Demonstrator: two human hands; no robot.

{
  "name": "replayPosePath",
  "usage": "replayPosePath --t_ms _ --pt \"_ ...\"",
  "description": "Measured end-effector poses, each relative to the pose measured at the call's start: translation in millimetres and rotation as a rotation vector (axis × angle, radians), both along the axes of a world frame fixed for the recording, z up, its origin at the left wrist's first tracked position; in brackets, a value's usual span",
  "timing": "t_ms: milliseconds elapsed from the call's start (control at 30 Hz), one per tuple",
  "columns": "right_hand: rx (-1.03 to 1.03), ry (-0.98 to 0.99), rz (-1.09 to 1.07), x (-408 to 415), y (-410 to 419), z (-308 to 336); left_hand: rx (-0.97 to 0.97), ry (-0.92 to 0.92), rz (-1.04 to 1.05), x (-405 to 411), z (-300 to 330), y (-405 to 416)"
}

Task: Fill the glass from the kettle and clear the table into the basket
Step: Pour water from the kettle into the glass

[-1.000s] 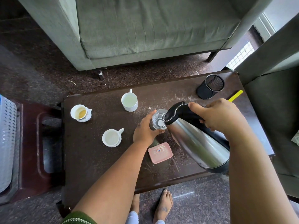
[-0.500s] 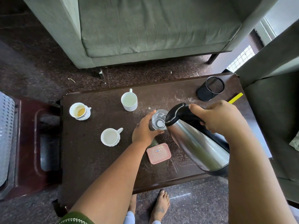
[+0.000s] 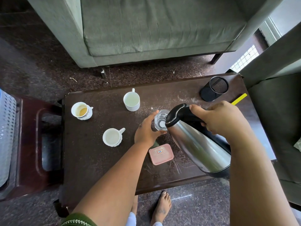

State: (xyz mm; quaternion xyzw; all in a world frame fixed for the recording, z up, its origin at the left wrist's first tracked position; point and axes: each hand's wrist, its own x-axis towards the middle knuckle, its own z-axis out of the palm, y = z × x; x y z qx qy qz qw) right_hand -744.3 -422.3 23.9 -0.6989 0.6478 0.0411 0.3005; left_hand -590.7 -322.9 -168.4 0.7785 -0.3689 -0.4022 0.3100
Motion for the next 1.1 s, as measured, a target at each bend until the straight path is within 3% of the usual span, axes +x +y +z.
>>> replayPosePath --t_ms 1100 --pt "-0.008 0.034 0.005 -0.6 -2.8 0.6 0.005 -0.021 -0.008 -1.8 2.5 1.5"
